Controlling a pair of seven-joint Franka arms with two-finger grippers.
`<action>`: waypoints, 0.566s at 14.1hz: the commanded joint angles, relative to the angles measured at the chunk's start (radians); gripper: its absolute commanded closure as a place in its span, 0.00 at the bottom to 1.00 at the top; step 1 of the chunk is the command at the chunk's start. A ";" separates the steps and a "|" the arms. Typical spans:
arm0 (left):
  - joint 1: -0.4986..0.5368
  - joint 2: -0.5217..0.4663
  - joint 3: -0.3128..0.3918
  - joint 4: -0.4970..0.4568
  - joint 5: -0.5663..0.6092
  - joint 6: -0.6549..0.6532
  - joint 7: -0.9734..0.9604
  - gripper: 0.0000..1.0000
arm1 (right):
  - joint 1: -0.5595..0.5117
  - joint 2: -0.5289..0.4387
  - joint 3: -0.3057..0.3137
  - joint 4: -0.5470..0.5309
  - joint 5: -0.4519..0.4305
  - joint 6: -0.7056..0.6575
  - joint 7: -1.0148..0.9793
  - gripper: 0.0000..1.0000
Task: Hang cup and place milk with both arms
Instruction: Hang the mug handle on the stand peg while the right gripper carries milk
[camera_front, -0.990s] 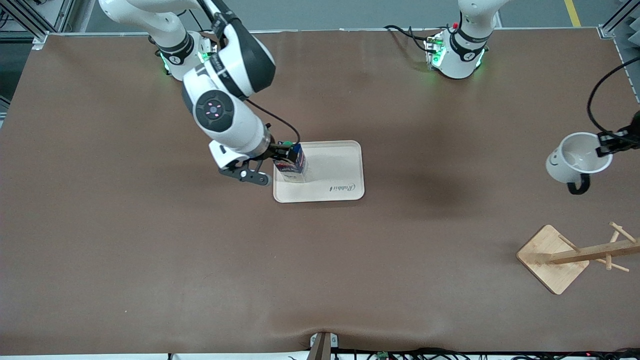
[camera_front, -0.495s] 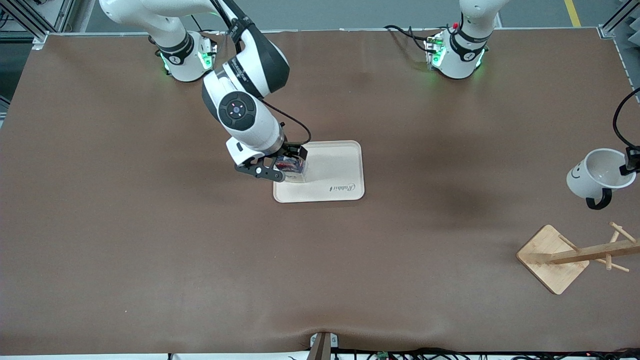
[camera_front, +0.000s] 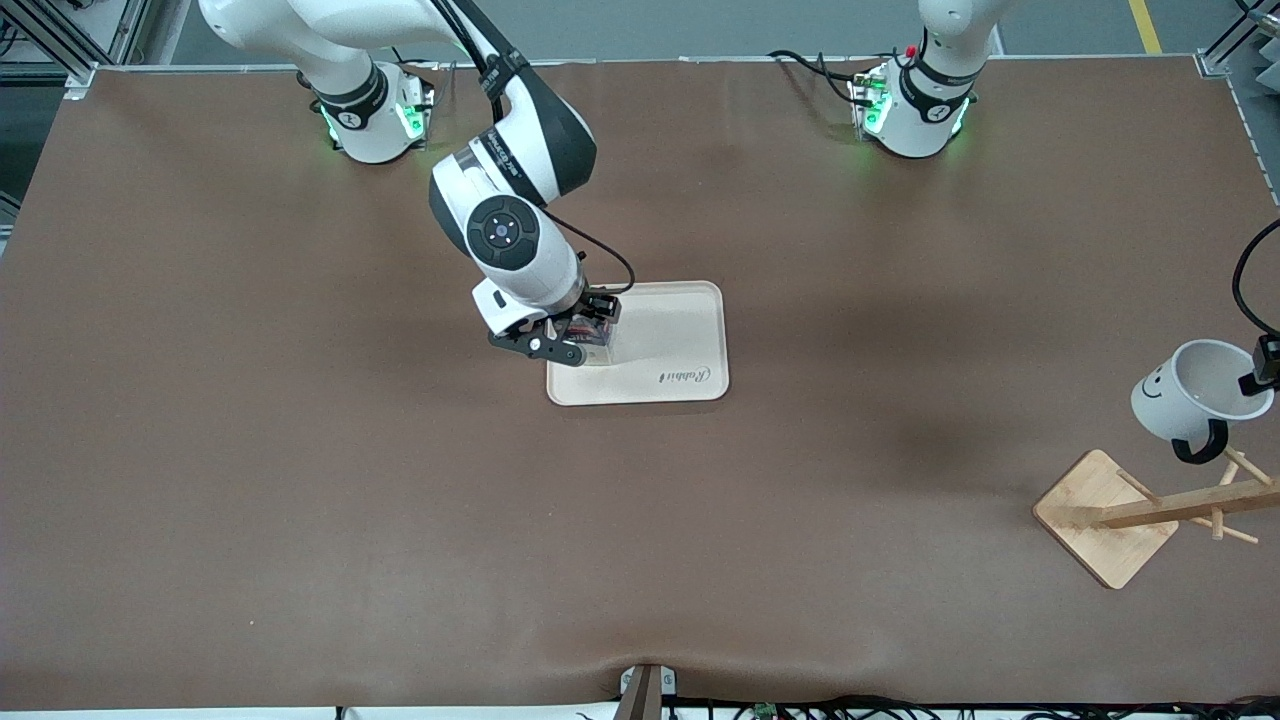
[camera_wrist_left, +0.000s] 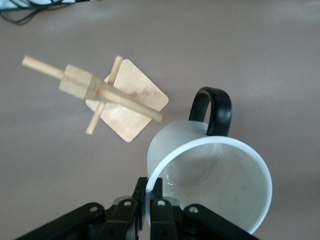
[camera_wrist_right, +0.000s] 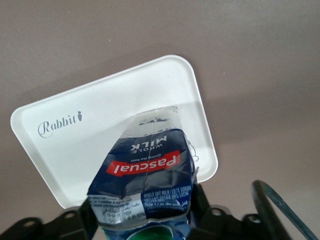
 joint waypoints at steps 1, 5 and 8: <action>0.006 0.039 -0.005 0.032 -0.016 0.043 0.046 1.00 | -0.037 -0.009 0.000 0.054 0.004 -0.049 0.013 1.00; 0.011 0.064 -0.002 0.032 -0.014 0.054 0.051 1.00 | -0.121 -0.009 0.000 0.210 0.031 -0.272 0.006 1.00; 0.011 0.075 0.001 0.036 -0.011 0.064 0.056 1.00 | -0.183 -0.023 0.000 0.237 0.033 -0.313 0.006 1.00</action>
